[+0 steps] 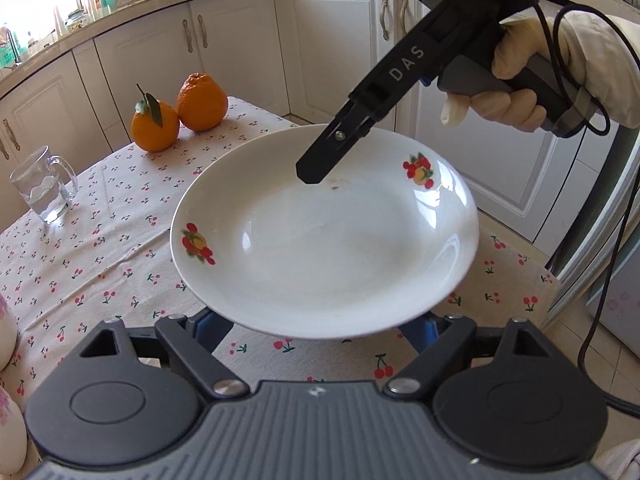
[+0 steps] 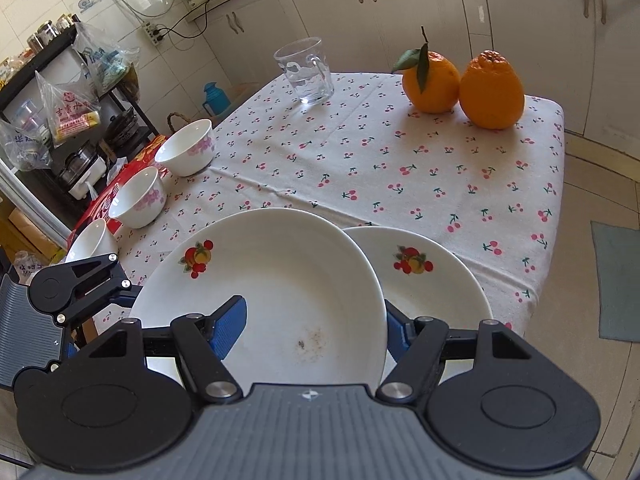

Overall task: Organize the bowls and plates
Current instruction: 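Lift the flower-decal plate and carry it toward the plate stack, then lower the flower-decal plate onto the stack and open the right tool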

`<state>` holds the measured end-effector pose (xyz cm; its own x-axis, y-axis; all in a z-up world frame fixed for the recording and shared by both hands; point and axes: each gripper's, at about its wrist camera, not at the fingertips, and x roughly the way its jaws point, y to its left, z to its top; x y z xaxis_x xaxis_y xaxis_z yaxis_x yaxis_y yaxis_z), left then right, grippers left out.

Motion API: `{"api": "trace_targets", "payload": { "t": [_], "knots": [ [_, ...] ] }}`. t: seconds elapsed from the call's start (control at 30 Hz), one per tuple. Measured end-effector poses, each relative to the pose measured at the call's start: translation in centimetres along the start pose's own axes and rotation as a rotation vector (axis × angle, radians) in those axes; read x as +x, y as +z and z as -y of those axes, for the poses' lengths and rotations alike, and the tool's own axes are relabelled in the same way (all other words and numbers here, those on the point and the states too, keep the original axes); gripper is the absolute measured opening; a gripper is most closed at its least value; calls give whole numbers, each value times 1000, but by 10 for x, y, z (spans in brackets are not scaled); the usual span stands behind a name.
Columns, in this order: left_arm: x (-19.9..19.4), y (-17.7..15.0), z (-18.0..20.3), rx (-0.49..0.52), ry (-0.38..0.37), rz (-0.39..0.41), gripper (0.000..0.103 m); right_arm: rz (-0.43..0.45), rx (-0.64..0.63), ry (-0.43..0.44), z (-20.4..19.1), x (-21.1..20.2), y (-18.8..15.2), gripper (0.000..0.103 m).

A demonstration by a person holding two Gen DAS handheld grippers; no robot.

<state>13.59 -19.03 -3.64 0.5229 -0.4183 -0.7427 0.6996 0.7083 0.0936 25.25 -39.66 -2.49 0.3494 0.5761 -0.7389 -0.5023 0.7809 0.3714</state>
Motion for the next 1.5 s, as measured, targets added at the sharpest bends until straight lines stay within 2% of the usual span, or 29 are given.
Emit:
{"api": "trace_targets", "payload": {
  "t": [0.53,1.0,1.5],
  "knots": [
    [16,14,-8,41,-19,-10,88,16,61,-6,28,1,-14,76],
    [28,17,-12,60,-46,-8,88,22,93,-30,36,-5,-26,76],
    [29,17,-16,57,-76,3,88,18,106,-62,28,-19,-38,76]
  ]
}}
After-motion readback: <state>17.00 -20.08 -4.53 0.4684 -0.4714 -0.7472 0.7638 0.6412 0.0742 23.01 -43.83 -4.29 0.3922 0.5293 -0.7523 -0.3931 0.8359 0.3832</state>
